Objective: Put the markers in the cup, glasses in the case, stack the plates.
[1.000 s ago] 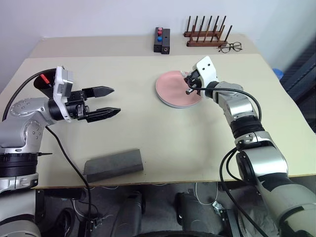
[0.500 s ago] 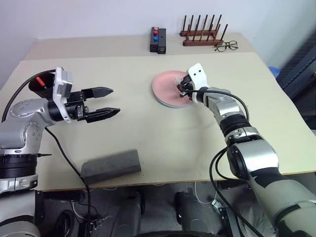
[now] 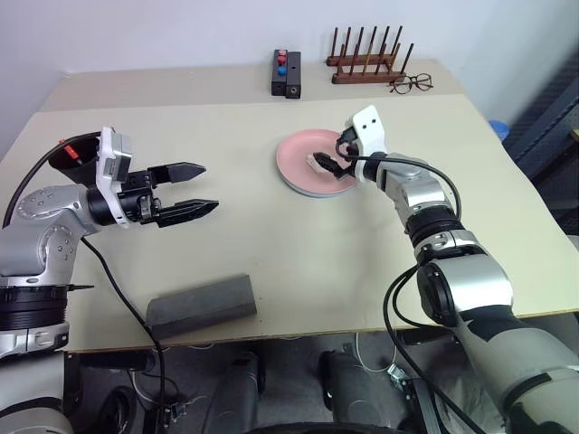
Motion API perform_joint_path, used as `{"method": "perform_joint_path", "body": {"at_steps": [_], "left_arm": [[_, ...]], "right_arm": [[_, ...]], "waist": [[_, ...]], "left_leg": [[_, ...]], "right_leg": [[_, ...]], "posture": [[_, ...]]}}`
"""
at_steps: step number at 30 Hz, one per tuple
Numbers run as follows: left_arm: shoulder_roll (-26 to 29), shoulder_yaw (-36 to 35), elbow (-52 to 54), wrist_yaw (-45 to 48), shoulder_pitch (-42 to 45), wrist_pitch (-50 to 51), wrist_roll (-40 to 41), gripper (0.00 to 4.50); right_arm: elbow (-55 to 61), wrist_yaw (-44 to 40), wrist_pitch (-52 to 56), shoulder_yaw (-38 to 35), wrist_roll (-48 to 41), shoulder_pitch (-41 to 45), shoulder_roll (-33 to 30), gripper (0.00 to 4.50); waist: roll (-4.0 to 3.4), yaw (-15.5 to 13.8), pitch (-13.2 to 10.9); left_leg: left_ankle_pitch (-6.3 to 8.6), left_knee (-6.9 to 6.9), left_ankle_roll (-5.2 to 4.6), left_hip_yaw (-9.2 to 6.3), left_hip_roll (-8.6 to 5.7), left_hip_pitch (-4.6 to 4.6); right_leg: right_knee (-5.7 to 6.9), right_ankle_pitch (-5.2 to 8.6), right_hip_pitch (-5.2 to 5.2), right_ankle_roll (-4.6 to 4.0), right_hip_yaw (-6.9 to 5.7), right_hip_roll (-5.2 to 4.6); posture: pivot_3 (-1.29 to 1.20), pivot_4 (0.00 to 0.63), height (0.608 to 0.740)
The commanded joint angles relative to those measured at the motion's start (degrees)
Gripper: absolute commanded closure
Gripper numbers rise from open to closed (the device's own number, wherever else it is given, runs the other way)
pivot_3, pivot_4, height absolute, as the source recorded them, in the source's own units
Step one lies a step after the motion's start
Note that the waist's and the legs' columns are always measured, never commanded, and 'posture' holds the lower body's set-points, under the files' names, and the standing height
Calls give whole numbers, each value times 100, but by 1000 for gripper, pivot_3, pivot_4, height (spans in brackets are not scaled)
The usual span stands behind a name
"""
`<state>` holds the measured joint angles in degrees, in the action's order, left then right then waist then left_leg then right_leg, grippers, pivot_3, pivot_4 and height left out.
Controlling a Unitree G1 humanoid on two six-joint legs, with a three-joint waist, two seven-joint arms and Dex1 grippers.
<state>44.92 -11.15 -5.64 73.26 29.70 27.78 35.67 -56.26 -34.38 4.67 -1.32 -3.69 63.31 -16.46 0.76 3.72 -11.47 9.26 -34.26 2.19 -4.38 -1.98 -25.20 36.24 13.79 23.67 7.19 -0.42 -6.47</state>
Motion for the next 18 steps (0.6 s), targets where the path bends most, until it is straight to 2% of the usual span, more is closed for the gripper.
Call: {"method": "perform_joint_path", "body": {"at_steps": [1,5,13,16,18], "left_arm": [[53,-115,-30,58,136,-158,23,0],[39,-87,-166,101,173,-240,-6,0],[34,-67,-197,111,185,-271,-6,0],[-20,-46,-189,82,249,-260,16,0],[-60,-60,-195,43,249,-260,33,0]], "right_arm": [[1480,-535,247,-234,-424,-492,-369,97],[2674,-524,677,-205,-482,-1113,-594,97],[3156,-394,1050,-211,-540,-1286,-616,97],[4827,-738,1486,-701,-1071,-2278,-1192,97],[5100,-643,1466,-704,-1099,-2435,-1227,97]], "waist": [[1,-30,0],[1,-114,1],[1,-114,1],[2,-247,2],[2,-296,1]], "left_leg": [[0,0,0,-1,0,0],[0,0,0,0,-1,0],[-4,0,4,2,2,12],[-4,1,4,-6,0,6],[-3,2,2,-2,-4,4]], "right_leg": [[0,0,-2,1,0,0],[1,1,-2,2,0,0],[6,1,-3,-1,3,1],[3,2,-6,1,-1,0],[-4,3,-9,4,-1,-5]], "posture": [[0,150,740],[0,150,740],[0,150,740],[0,150,740],[0,150,740]]}}
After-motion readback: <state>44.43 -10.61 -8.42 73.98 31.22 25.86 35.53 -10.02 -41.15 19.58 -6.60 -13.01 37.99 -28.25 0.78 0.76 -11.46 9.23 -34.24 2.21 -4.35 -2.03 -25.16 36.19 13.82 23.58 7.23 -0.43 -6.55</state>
